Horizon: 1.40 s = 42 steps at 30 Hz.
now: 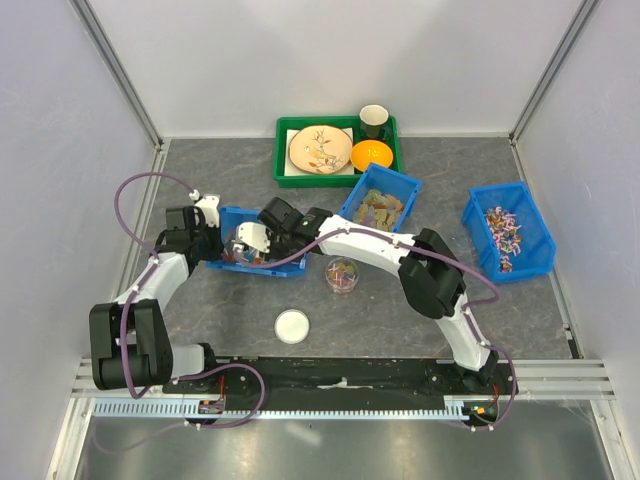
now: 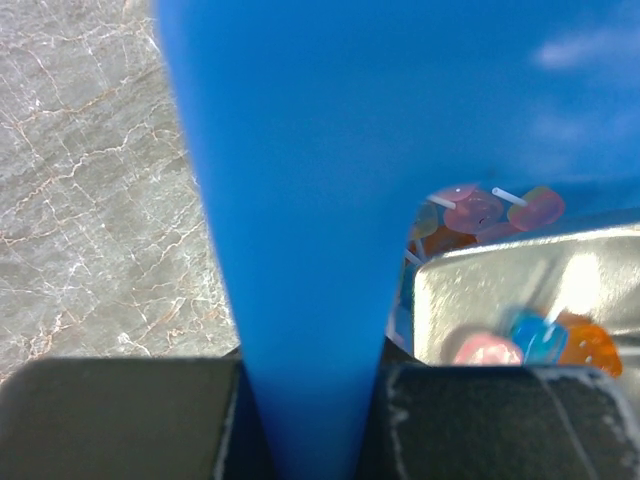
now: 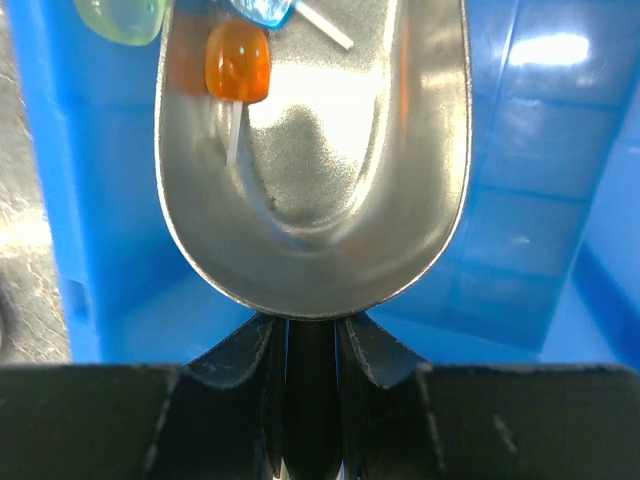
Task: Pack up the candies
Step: Scoop the fake candies from the storage box.
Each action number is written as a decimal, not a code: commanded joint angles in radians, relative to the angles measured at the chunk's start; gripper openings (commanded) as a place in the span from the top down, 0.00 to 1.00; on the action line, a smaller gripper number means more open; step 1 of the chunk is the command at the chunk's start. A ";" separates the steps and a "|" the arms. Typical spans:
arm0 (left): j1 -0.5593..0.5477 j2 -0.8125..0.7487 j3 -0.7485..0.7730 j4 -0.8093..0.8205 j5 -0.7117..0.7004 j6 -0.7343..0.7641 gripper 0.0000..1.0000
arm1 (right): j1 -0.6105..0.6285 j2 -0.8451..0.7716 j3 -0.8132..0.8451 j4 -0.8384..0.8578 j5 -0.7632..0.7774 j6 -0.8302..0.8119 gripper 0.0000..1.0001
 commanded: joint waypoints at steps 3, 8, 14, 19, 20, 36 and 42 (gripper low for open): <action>-0.003 -0.007 0.008 0.090 0.005 0.014 0.98 | -0.042 -0.068 -0.013 0.033 -0.055 0.016 1.00; -0.004 -0.005 0.008 0.088 0.005 0.016 0.99 | -0.039 -0.052 -0.021 0.032 -0.064 0.010 1.00; -0.003 -0.005 0.008 0.087 0.006 0.016 0.99 | -0.004 -0.037 0.007 0.033 0.135 0.009 1.00; -0.003 -0.008 0.008 0.087 0.005 0.016 0.99 | 0.030 -0.077 0.004 0.004 0.445 -0.082 1.00; -0.003 -0.008 0.009 0.087 0.003 0.016 0.98 | 0.037 -0.083 0.008 -0.031 0.483 -0.093 1.00; -0.004 -0.008 0.011 0.087 0.002 0.013 0.99 | 0.080 -0.080 0.030 -0.139 0.906 -0.263 1.00; -0.003 -0.007 0.009 0.085 0.003 0.013 0.98 | 0.112 0.023 0.024 -0.106 0.886 -0.264 1.00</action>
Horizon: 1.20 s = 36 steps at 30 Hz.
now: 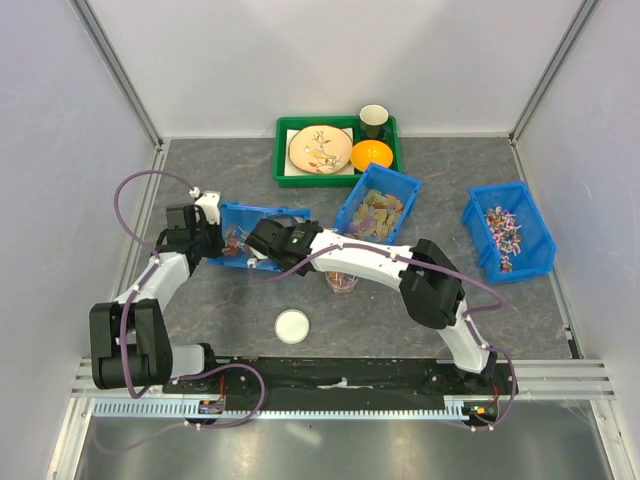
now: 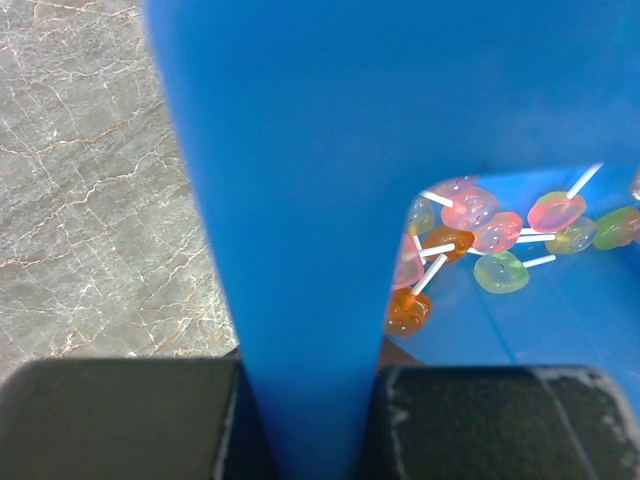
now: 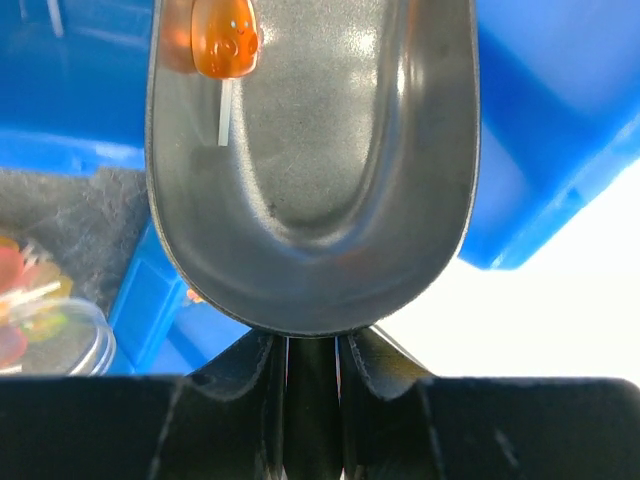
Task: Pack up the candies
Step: Scoop the fake candies from the storage box.
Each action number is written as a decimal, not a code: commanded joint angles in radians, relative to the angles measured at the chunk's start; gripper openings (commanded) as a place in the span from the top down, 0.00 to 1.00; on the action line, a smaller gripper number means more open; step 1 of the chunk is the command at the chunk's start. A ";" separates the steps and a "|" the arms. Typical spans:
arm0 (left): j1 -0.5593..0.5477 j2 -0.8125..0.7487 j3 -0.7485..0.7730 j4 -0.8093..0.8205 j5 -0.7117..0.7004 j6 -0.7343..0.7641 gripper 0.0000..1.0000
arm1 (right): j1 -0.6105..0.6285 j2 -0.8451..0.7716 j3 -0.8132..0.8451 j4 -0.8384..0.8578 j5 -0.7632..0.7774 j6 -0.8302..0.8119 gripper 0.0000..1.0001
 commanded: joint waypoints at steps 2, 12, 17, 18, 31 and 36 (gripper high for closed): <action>0.005 -0.009 0.012 0.039 0.008 0.018 0.98 | 0.040 0.123 0.072 0.054 0.112 -0.020 1.00; 0.004 -0.015 0.011 0.034 0.008 0.019 0.98 | 0.112 0.364 0.351 0.054 0.011 0.029 1.00; 0.005 -0.015 0.009 0.034 0.009 0.019 0.99 | 0.098 0.312 0.273 0.115 -0.195 0.133 1.00; 0.005 -0.015 0.011 0.033 0.008 0.018 0.98 | 0.093 0.277 0.250 0.127 -0.227 0.170 1.00; 0.004 -0.013 0.018 0.022 0.006 0.019 0.98 | -0.068 0.131 0.097 0.190 -0.670 0.335 1.00; 0.005 -0.012 0.021 0.018 0.014 0.018 0.99 | -0.104 0.094 0.092 0.184 -0.763 0.351 1.00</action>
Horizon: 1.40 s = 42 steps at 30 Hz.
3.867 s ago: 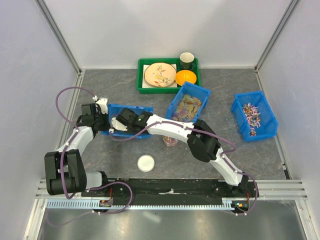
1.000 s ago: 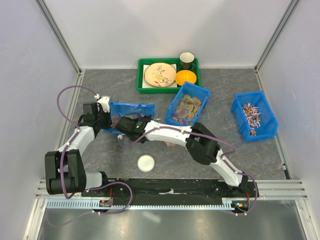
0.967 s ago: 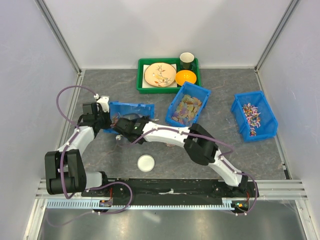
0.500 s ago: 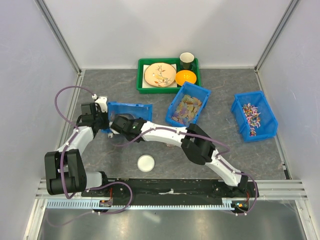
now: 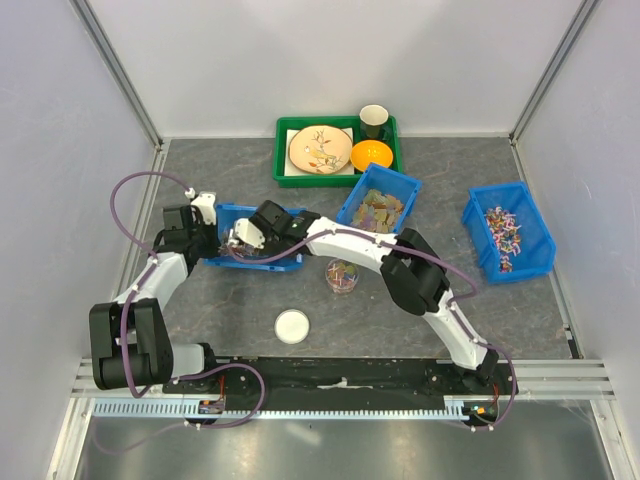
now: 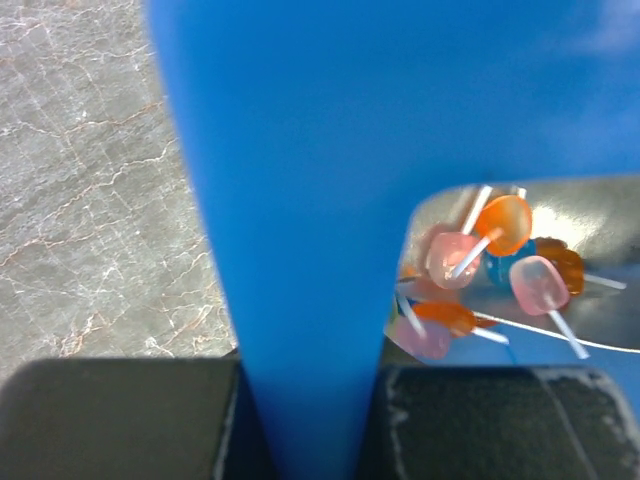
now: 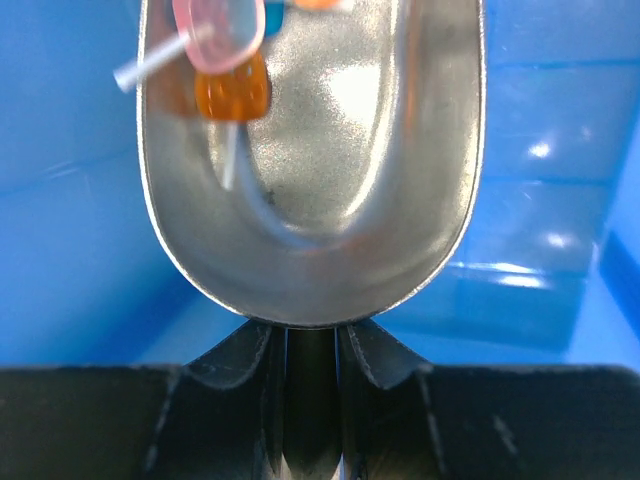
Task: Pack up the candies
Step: Scoop the fake candies from the storage box, then place the fake candies in the packing bottle.
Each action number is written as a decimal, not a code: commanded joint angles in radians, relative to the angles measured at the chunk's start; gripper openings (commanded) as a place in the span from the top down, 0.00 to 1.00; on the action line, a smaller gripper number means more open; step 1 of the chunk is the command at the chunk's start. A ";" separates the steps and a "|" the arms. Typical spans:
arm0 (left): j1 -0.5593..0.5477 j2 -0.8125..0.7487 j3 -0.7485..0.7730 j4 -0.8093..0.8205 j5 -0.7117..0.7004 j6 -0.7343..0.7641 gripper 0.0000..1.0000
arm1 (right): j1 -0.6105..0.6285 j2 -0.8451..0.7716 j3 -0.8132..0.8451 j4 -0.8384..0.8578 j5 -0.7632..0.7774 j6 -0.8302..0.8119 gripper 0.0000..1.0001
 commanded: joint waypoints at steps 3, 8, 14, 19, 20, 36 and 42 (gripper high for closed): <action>-0.014 -0.010 0.027 0.013 0.048 0.019 0.98 | -0.045 -0.106 -0.027 0.002 -0.170 0.049 1.00; -0.014 -0.009 0.035 0.003 0.041 0.015 0.99 | -0.086 -0.188 -0.051 -0.011 -0.217 0.035 1.00; -0.014 0.004 0.063 -0.022 0.015 0.002 0.99 | -0.141 -0.296 -0.103 -0.038 -0.239 0.011 1.00; -0.016 0.011 0.083 -0.042 0.011 -0.007 0.99 | -0.174 -0.366 -0.162 -0.043 -0.259 0.005 1.00; -0.016 0.011 0.087 -0.046 0.011 -0.009 0.98 | -0.177 -0.391 -0.180 -0.041 -0.259 0.002 1.00; -0.045 0.056 0.175 -0.172 0.015 -0.001 0.99 | -0.209 -0.719 -0.468 -0.067 -0.290 -0.095 1.00; -0.043 0.085 0.242 -0.252 -0.052 0.002 0.99 | -0.235 -0.874 -0.597 -0.116 -0.262 -0.142 1.00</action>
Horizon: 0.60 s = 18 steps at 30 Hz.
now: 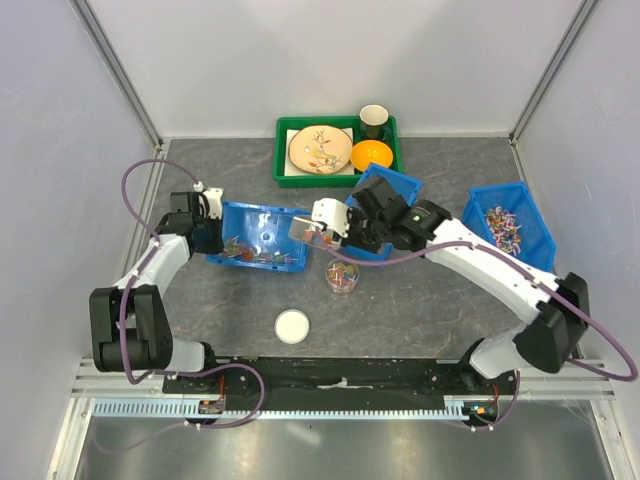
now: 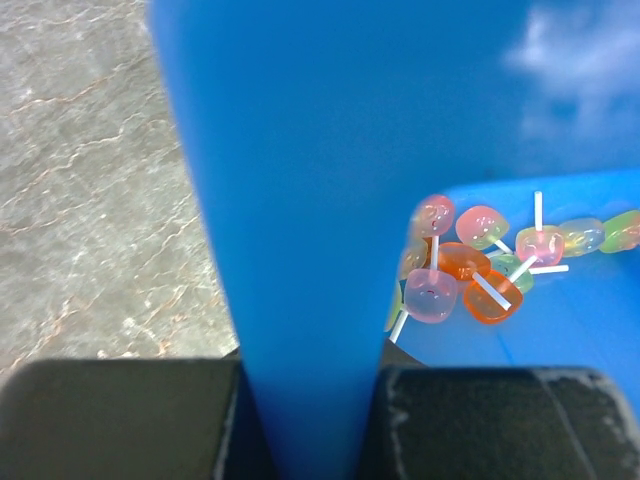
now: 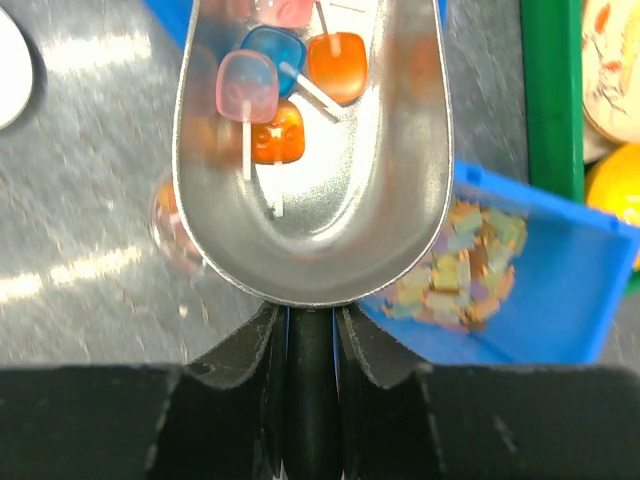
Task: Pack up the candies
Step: Place the fake candies in the packing bottle.
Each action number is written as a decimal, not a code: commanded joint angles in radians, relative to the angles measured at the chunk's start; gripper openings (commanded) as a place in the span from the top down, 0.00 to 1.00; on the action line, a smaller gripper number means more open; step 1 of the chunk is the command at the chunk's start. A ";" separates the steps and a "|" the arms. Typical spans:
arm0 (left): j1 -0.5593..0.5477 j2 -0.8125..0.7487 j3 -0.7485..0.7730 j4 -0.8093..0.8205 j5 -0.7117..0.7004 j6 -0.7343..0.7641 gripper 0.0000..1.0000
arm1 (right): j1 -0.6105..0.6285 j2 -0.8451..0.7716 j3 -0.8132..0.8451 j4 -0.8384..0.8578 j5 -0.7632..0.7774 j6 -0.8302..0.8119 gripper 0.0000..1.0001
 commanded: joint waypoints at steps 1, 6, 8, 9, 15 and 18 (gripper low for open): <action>0.000 0.014 0.107 -0.044 -0.028 -0.006 0.98 | -0.025 -0.125 -0.084 -0.012 0.019 -0.068 1.00; -0.001 0.058 0.185 -0.121 0.037 -0.043 0.98 | -0.057 -0.199 -0.162 -0.038 0.049 -0.102 1.00; -0.003 0.074 0.225 -0.159 0.057 -0.052 0.98 | -0.071 -0.226 -0.187 -0.055 0.054 -0.118 1.00; -0.004 0.095 0.240 -0.174 0.065 -0.061 0.98 | -0.074 -0.234 -0.193 -0.061 0.068 -0.122 1.00; -0.009 0.228 0.416 -0.303 0.077 -0.109 0.98 | -0.088 -0.277 -0.227 -0.132 0.099 -0.173 1.00; -0.009 0.287 0.516 -0.356 0.059 -0.132 0.98 | -0.088 -0.277 -0.231 -0.158 0.137 -0.184 1.00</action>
